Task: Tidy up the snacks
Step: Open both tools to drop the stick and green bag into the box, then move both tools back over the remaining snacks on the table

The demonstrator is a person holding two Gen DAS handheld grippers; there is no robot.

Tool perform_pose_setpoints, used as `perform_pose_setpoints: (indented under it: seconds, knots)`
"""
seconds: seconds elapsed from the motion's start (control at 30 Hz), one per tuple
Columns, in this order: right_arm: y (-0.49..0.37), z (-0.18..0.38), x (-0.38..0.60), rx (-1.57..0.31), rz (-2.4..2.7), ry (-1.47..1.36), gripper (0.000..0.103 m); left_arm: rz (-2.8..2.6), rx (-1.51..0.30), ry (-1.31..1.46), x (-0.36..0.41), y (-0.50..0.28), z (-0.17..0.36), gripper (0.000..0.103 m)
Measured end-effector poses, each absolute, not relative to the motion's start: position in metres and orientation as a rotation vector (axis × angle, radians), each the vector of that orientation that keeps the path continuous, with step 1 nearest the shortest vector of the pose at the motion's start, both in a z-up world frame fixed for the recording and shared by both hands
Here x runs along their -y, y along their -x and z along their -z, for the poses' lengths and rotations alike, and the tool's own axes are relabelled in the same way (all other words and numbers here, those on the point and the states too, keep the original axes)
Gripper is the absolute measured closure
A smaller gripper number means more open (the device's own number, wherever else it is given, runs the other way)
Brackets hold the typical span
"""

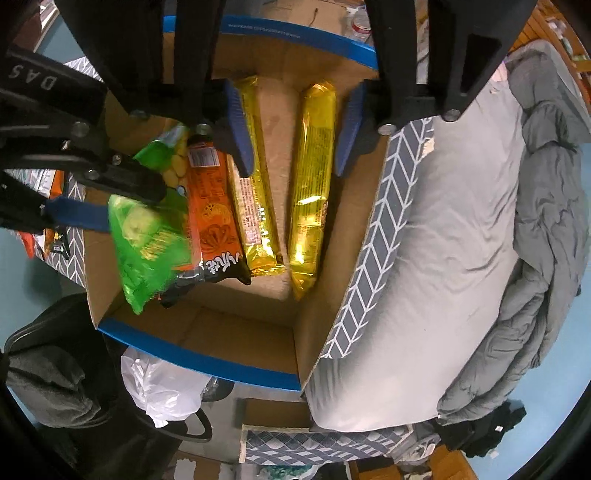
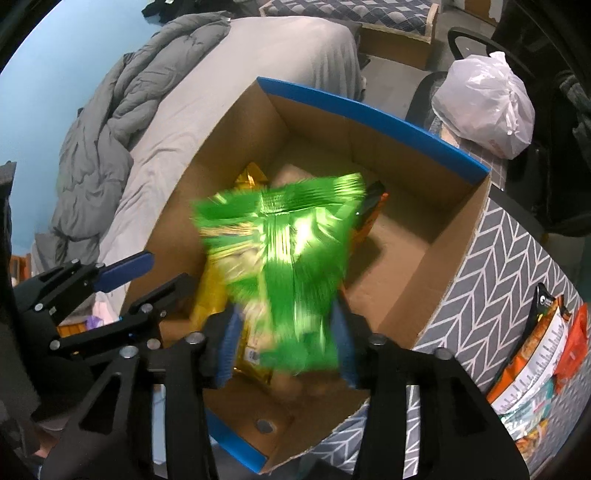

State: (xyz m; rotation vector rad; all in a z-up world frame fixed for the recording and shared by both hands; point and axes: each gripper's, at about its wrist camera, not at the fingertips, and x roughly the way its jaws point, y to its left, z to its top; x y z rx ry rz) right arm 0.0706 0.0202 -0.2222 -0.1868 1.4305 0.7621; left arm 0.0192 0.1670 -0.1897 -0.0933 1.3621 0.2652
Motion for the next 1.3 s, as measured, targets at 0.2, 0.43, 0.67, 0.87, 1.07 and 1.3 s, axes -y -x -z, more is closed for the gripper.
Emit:
perform_pose_setpoints:
  seconds: [0.2, 0.43, 0.67, 0.87, 1.07, 1.3]
  knots:
    - [-0.074, 0.207, -0.008, -1.379, -0.720, 0.165, 0.041, -0.281, -1.353, 0.112, -0.165, -0.012, 0.180, 0.039]
    - [-0.076, 0.187, 0.012, -1.328, -0.689, 0.133, 0.037, -0.259, -1.354, 0.119, -0.152, -0.007, 0.168, 0.039]
    - [-0.076, 0.172, 0.040, -1.307, -0.643, 0.111, 0.036, -0.216, -1.332, 0.082, -0.130, -0.008, 0.151, 0.039]
    - [-0.072, 0.160, 0.067, -1.280, -0.586, 0.146, 0.036, -0.178, -1.308, 0.048, -0.108, -0.013, 0.134, 0.037]
    - [-0.067, 0.145, 0.095, -1.249, -0.546, 0.147, 0.034, -0.119, -1.280, 0.025, -0.084, -0.011, 0.118, 0.032]
    - [-0.062, 0.136, 0.135, -1.236, -0.482, 0.136, 0.031, -0.054, -1.269, -0.013, -0.050, -0.015, 0.107, 0.032]
